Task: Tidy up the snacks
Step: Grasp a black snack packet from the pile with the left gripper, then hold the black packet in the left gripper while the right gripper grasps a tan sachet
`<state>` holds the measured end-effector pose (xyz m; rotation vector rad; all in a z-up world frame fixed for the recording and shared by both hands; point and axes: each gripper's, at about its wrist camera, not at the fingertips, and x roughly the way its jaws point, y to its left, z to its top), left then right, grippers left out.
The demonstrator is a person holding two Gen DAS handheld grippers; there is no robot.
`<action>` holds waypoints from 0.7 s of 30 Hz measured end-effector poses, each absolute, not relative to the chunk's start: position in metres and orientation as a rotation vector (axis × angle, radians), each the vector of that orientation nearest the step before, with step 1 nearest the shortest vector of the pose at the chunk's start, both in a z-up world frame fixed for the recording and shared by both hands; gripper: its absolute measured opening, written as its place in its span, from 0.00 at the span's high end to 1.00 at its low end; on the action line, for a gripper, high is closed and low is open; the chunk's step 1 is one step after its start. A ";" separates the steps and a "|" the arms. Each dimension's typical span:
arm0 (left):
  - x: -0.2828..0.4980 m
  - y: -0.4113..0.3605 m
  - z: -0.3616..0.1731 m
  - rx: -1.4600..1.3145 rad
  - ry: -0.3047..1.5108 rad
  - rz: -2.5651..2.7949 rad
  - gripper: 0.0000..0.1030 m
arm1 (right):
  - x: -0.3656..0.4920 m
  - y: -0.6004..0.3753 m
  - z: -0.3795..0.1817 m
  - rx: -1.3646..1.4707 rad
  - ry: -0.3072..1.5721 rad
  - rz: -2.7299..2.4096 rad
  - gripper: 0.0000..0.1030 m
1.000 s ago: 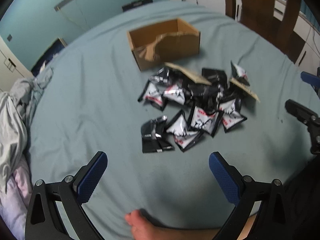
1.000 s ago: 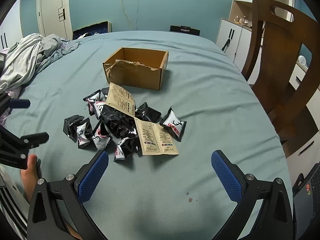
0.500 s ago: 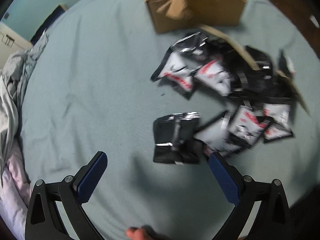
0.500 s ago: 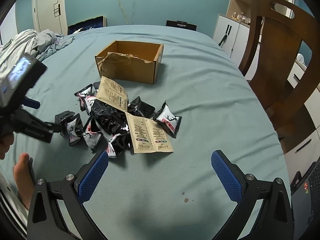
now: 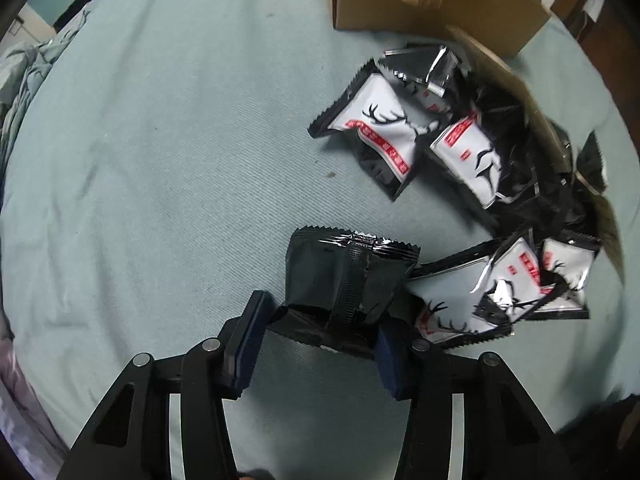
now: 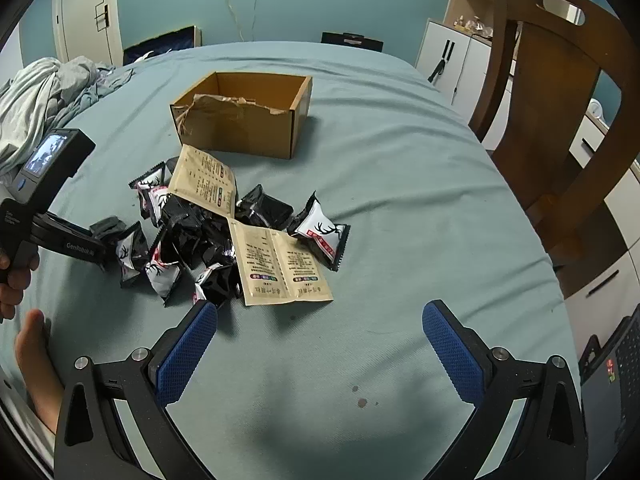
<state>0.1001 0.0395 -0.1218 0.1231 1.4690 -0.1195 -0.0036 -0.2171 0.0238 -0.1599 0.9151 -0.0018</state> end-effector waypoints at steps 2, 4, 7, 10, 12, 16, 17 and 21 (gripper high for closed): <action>0.097 0.043 -0.116 0.106 1.464 -0.117 0.63 | -0.006 -0.217 0.025 -0.160 0.907 -0.001 0.00; 0.095 0.044 -0.108 0.102 1.451 -0.106 0.65 | -0.008 -0.216 0.025 -0.163 0.906 -0.005 0.00; 0.091 0.048 -0.078 0.074 1.397 -0.095 0.65 | -0.010 -0.216 0.027 -0.157 0.909 -0.004 0.00; 0.083 0.048 -0.047 0.072 1.312 -0.086 0.65 | -0.014 -0.218 0.032 -0.138 0.898 -0.003 0.00; 0.074 0.045 -0.023 0.056 1.260 -0.099 0.65 | -0.016 -0.220 0.033 -0.126 0.896 -0.008 0.00; 0.059 0.034 0.007 0.074 1.163 -0.107 0.65 | -0.008 -0.222 0.029 -0.069 0.952 0.045 0.00; 0.055 0.030 0.005 0.103 1.127 -0.094 0.65 | -0.004 -0.222 0.026 -0.049 0.976 0.066 0.00; 0.067 0.014 -0.001 0.159 1.049 -0.086 0.65 | 0.015 -0.216 0.011 -0.056 1.041 0.090 0.00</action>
